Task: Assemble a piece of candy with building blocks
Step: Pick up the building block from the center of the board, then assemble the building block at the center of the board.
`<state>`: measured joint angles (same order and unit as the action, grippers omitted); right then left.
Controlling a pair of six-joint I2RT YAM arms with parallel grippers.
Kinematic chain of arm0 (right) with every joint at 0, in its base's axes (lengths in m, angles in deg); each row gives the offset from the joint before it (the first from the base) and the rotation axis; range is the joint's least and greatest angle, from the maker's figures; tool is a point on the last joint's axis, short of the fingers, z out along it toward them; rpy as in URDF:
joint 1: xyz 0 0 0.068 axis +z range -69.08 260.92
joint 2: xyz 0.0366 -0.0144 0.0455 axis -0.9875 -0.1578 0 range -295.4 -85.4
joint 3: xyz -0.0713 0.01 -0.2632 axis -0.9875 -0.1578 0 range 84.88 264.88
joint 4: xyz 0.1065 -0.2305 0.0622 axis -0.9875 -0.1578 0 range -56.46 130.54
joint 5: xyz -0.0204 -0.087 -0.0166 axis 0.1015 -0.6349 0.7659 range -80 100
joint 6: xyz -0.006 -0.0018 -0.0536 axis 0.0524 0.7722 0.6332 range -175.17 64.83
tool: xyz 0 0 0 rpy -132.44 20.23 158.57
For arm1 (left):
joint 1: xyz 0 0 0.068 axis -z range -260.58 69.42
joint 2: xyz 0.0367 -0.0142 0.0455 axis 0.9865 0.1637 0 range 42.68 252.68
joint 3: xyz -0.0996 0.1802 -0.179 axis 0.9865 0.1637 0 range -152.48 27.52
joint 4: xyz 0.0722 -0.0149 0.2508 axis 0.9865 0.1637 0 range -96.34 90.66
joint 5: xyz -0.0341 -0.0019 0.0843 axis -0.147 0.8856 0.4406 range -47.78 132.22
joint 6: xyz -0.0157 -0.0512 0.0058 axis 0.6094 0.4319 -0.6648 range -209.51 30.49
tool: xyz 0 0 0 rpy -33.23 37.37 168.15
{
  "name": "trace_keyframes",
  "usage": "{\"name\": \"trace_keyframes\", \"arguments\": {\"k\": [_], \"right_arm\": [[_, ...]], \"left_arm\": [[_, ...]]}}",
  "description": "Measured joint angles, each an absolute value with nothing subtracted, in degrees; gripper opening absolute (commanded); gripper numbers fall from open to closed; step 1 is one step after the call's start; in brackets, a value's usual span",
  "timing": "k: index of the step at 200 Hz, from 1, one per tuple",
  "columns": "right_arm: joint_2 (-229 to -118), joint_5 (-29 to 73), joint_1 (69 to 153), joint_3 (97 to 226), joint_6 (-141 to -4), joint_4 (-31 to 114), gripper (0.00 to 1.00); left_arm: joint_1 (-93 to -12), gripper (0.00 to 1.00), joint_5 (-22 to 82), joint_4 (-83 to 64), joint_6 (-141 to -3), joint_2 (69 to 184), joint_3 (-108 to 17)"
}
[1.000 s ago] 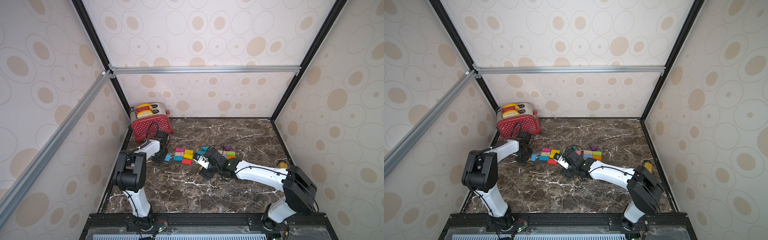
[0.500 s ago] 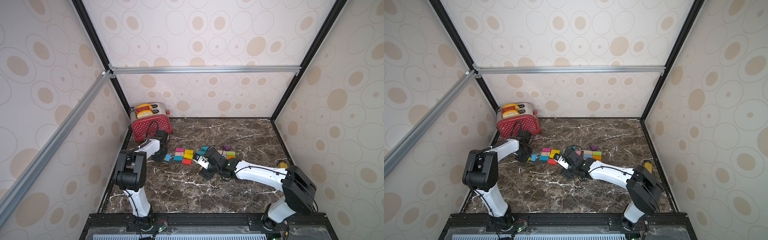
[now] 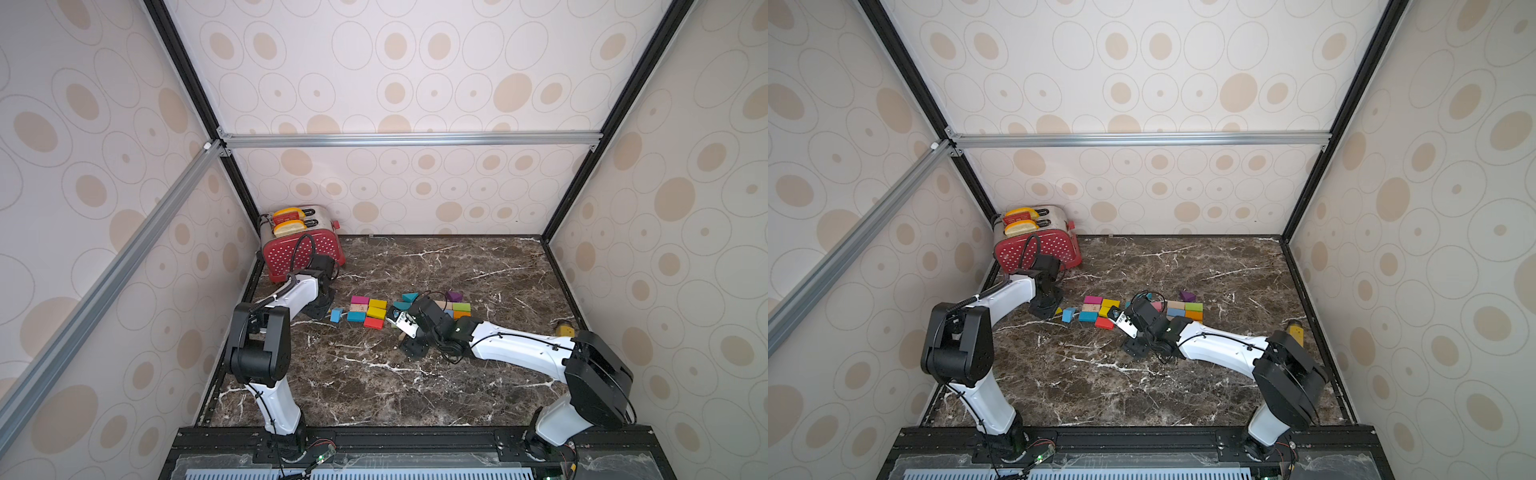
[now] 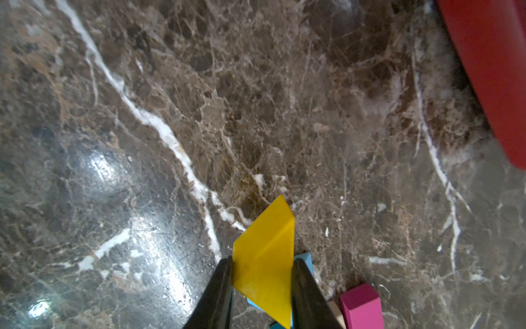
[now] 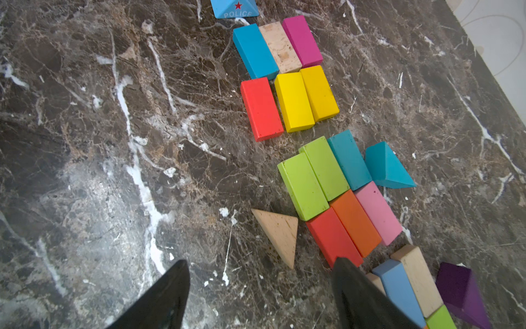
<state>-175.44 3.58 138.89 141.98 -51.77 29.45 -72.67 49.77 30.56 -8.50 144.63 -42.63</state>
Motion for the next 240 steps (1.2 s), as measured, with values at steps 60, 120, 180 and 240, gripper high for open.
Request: {"name": "trace_keyframes", "arguments": {"k": [60, 120, 180, 240], "right_arm": [[-161.32, -2.47, 137.98, 131.21, -53.52, 33.77, 0.82], [-152.54, -5.6, 137.5, 126.22, -54.79, 35.83, 0.82], [-151.62, -5.55, 137.5, 123.16, -55.8, 35.35, 0.82], [-151.64, -5.31, 137.5, 123.14, -55.8, 35.43, 0.82]], "left_arm": [[-66.53, 0.29, 49.79, 30.52, -5.83, 147.43, -53.89], [-60.15, 0.28, 49.83, 30.74, -2.29, 159.21, -65.17], [-57.03, 0.27, 49.81, 31.09, -0.13, 164.85, -71.37], [-56.74, 0.28, 49.83, 31.87, 1.1, 165.2, -71.37]]}}
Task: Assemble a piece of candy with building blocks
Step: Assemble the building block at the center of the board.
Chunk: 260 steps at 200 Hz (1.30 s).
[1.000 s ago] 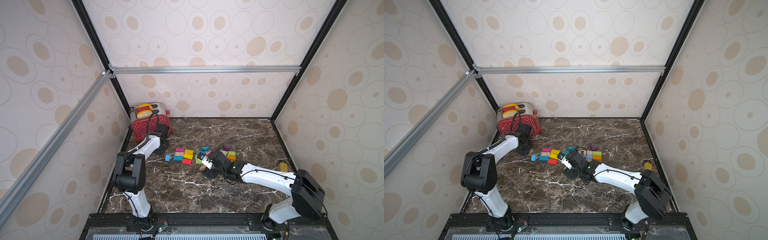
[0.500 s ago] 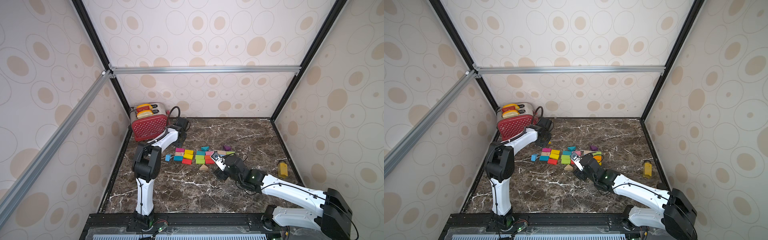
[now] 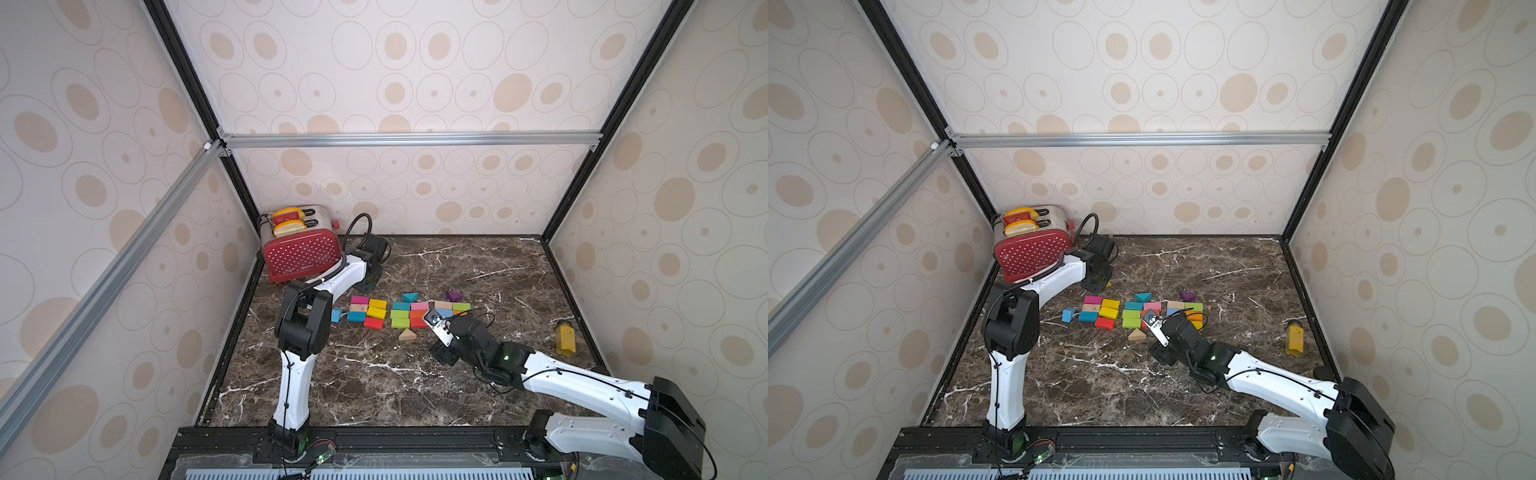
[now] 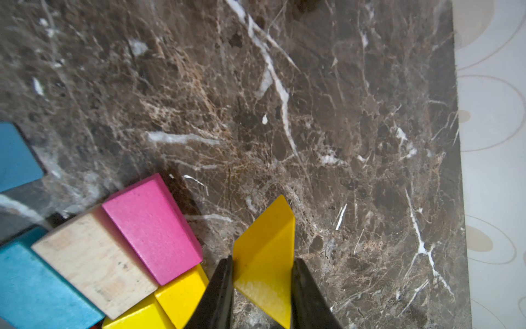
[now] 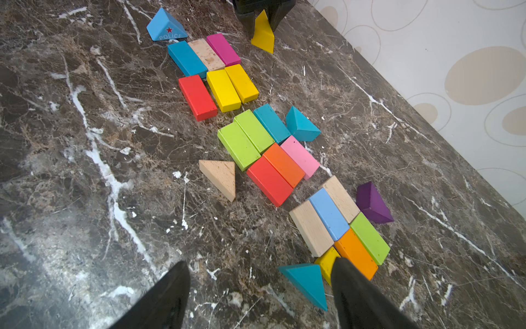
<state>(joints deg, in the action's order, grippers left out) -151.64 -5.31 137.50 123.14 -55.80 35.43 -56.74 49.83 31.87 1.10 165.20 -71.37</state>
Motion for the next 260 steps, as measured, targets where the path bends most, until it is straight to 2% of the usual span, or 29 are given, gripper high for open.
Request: {"name": "trace_keyframes", "arguments": {"k": [260], "right_arm": [[-153.69, -4.66, 137.5, 123.14, -56.15, 35.81, 0.82]], "left_arm": [[-55.15, 0.34, 49.16, 31.87, 2.91, 167.82, -70.81]]}}
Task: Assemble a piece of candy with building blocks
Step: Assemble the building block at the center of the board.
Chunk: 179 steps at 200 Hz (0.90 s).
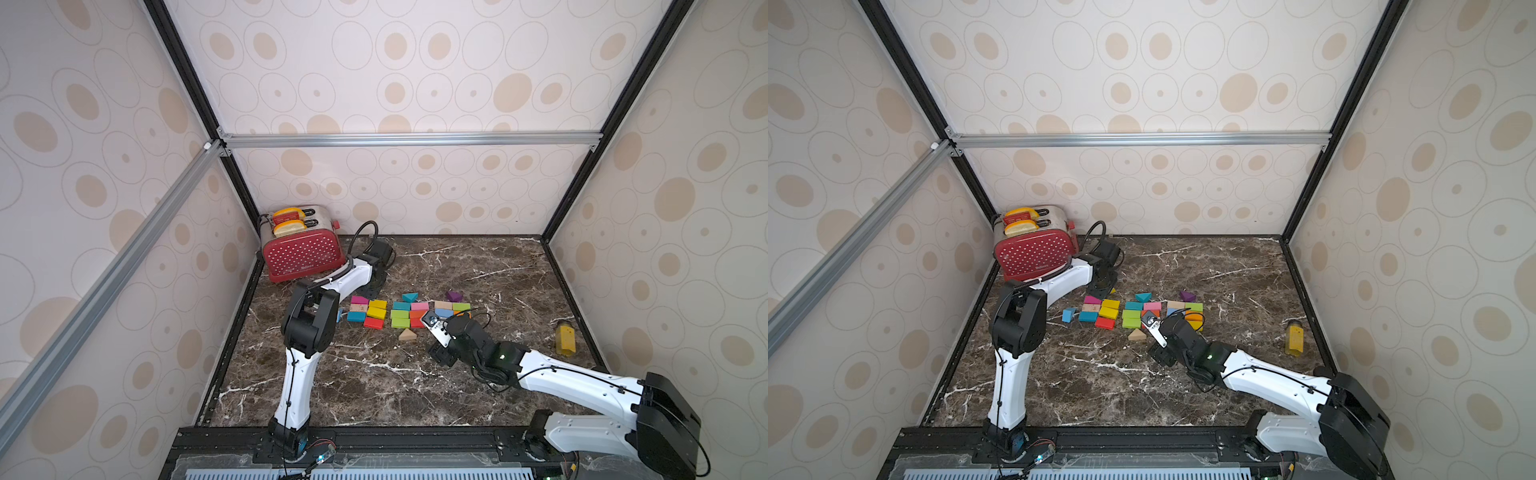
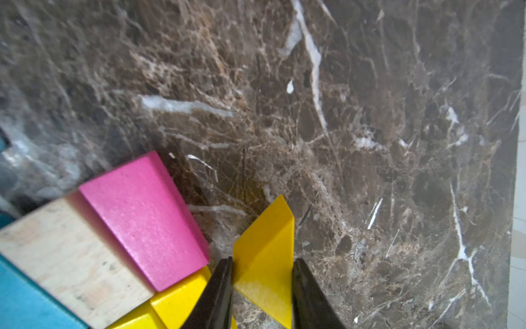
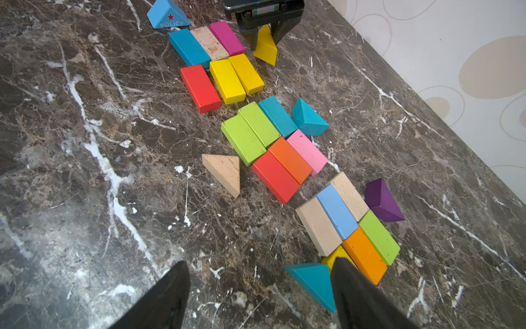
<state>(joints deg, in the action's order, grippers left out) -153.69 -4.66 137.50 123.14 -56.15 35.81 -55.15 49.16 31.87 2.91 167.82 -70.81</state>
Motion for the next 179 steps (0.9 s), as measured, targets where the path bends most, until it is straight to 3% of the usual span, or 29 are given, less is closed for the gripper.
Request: {"name": "trace_keyframes", "arguments": {"k": [48, 179], "right_arm": [[-153.91, -4.02, 137.5, 123.12, -56.28, 35.81, 0.82], [-154.87, -3.72, 137.5, 123.12, -56.45, 35.81, 0.82]], "left_arm": [[-55.12, 0.4, 49.48, 31.55, 3.37, 167.69, -69.78], [-55.12, 0.43, 51.45, 32.33, 2.23, 164.98, -69.73]]}}
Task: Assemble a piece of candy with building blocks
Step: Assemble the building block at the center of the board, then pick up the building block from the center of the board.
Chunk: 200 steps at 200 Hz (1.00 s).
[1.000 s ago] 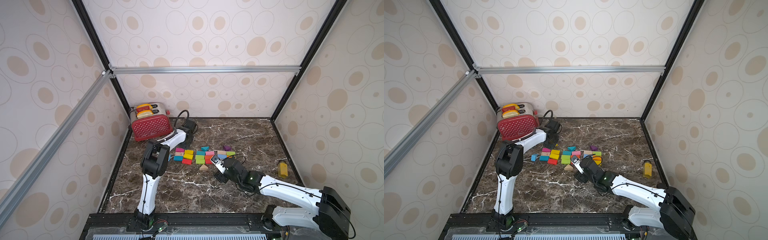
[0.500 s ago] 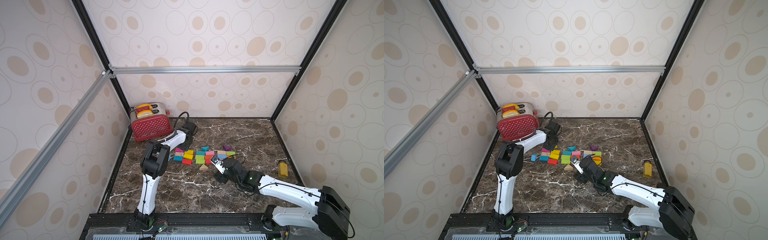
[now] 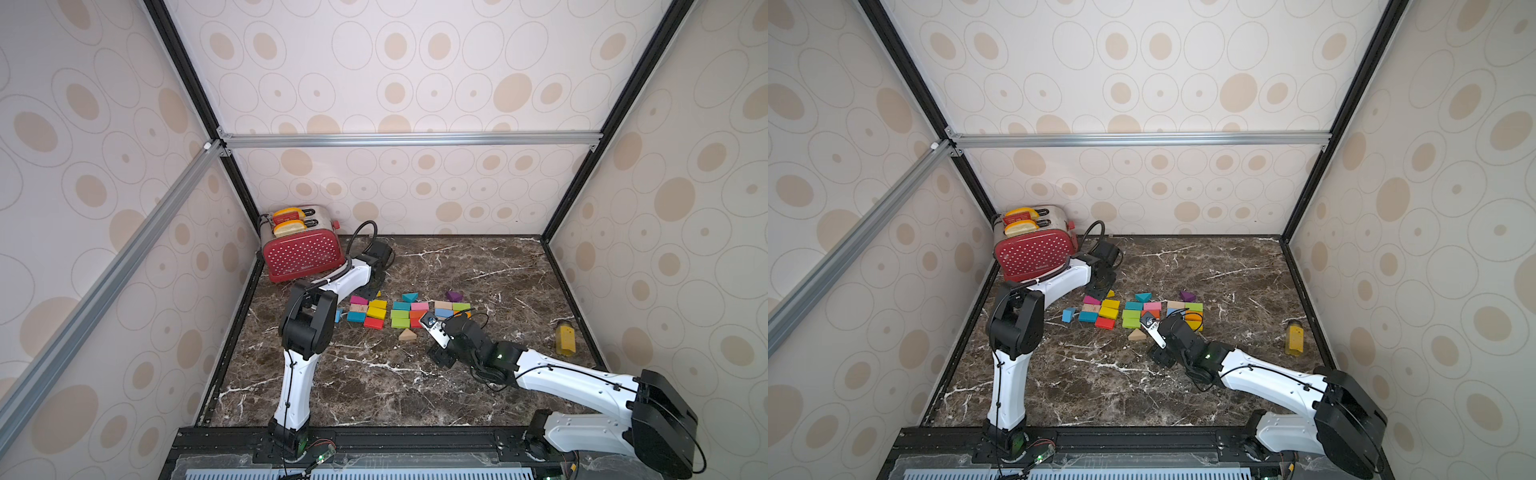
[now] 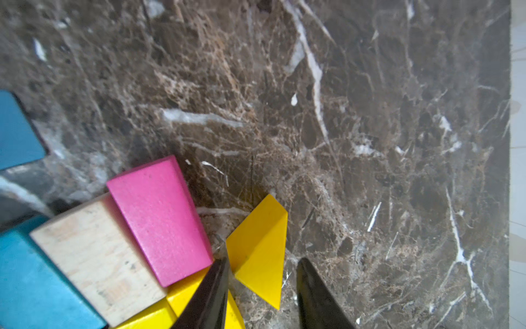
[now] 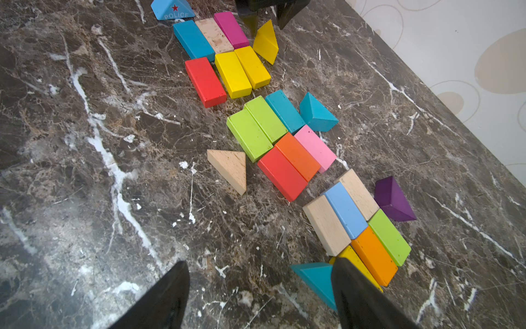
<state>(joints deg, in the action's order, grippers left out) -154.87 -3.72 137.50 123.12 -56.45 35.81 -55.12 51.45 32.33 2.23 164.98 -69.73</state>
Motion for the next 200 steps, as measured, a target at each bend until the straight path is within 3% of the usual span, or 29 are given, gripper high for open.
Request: {"name": "trace_keyframes", "arguments": {"k": [37, 63, 84, 139, 200], "right_arm": [[-154.87, -3.08, 137.47, 123.14, -56.1, 35.68, 0.82], [-156.65, 0.76, 137.45, 125.52, -55.36, 34.45, 0.82], [-162.0, 4.55, 137.45, 131.4, -54.96, 33.29, 0.82], [-188.8, 10.47, 139.22, 167.88, -63.07, 23.11, 0.81], [-217.5, 12.74, 140.49, 204.01, -80.58, 10.28, 0.81]], "left_arm": [[-55.89, 0.44, 54.07, 33.54, -2.49, 155.93, -67.96], [-59.21, 0.46, 54.29, 32.66, -10.42, 141.22, -59.72], [-66.82, 0.49, 54.05, 32.01, -19.17, 126.71, -50.63], [-88.94, 0.57, 49.59, 38.21, -39.12, 99.06, -35.55], [-91.21, 0.67, 52.19, 44.46, -49.96, 87.5, -29.58]]}}
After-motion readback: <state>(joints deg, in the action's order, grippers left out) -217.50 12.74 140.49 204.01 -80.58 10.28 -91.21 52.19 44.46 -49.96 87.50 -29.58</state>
